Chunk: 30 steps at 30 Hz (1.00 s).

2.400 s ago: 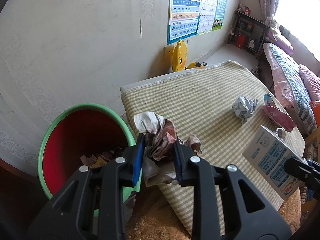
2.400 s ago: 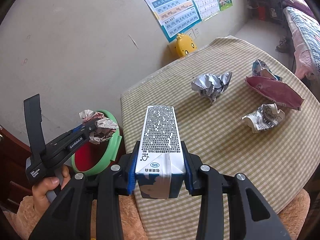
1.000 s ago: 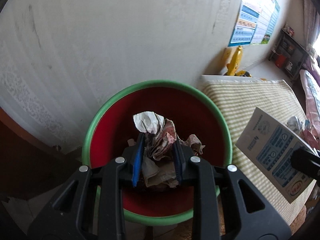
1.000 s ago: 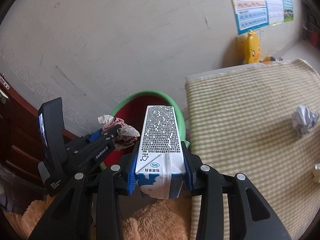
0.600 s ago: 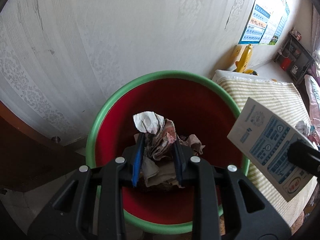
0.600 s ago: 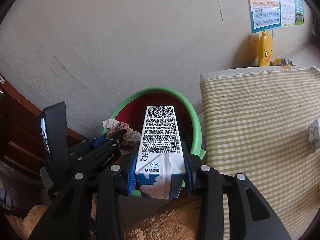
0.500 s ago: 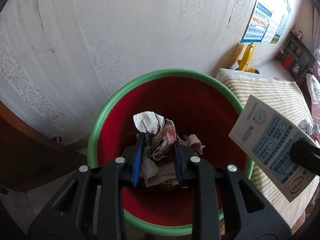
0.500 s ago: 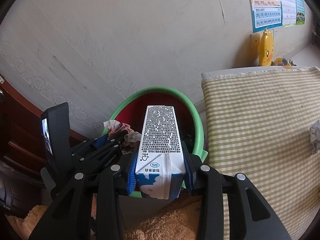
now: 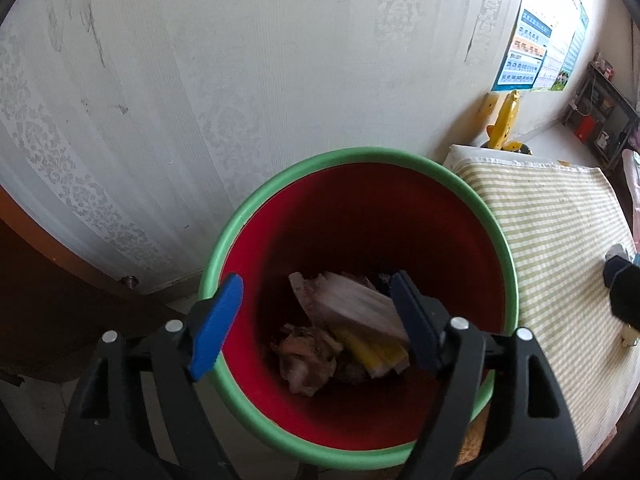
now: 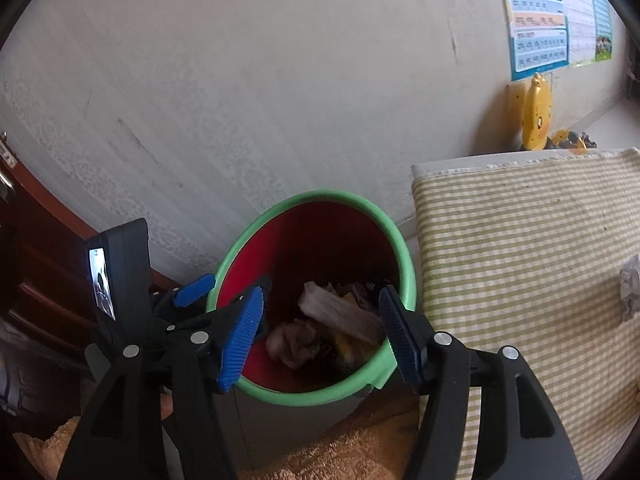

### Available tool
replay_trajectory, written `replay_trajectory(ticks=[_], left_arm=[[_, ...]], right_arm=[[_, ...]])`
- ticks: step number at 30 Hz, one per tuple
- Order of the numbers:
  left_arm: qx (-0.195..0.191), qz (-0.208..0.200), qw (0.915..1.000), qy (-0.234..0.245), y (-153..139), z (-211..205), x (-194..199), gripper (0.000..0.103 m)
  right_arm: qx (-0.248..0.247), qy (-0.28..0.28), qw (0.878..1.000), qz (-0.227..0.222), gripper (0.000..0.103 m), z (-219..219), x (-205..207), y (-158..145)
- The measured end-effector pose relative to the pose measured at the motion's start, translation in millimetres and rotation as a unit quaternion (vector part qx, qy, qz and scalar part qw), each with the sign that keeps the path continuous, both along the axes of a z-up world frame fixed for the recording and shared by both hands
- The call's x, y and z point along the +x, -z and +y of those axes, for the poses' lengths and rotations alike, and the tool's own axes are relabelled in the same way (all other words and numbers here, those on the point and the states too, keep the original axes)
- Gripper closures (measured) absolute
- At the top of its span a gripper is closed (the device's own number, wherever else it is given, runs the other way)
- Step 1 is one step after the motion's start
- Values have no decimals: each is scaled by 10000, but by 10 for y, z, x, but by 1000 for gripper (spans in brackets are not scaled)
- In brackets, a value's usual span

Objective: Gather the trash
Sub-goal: 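Open both tools over the bucket to drop the paper ball and carton, then grasp the silver foil ball with the left tool while the right tool reaches the white paper cup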

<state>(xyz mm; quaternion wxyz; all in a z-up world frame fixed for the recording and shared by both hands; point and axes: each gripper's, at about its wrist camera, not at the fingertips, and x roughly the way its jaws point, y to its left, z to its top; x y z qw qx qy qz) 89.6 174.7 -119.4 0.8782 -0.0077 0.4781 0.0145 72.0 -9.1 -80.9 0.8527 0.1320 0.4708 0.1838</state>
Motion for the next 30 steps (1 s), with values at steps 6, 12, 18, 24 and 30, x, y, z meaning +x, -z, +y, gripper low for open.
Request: replay_trajectory(ticks=[6, 12, 18, 24, 30], left_arm=[[25, -11, 9997, 244, -63, -190, -32, 27], [77, -79, 9983, 576, -146, -479, -105, 27], [191, -89, 9959, 883, -178, -784, -175, 27], [243, -51, 9913, 1291, -175, -1137, -263, 27], [352, -101, 9859, 1631, -234, -1387, -374, 27]], right_arm=[[-15, 365, 9993, -20, 40, -359, -131, -42], [-617, 1033, 9927, 13, 35, -1018, -465, 64], [-907, 2263, 9692, 362, 35, -2011, -862, 265], [-517, 3556, 9312, 607, 28, -2944, -1154, 427], [-210, 4251, 9011, 828, 19, -3367, -1149, 615]])
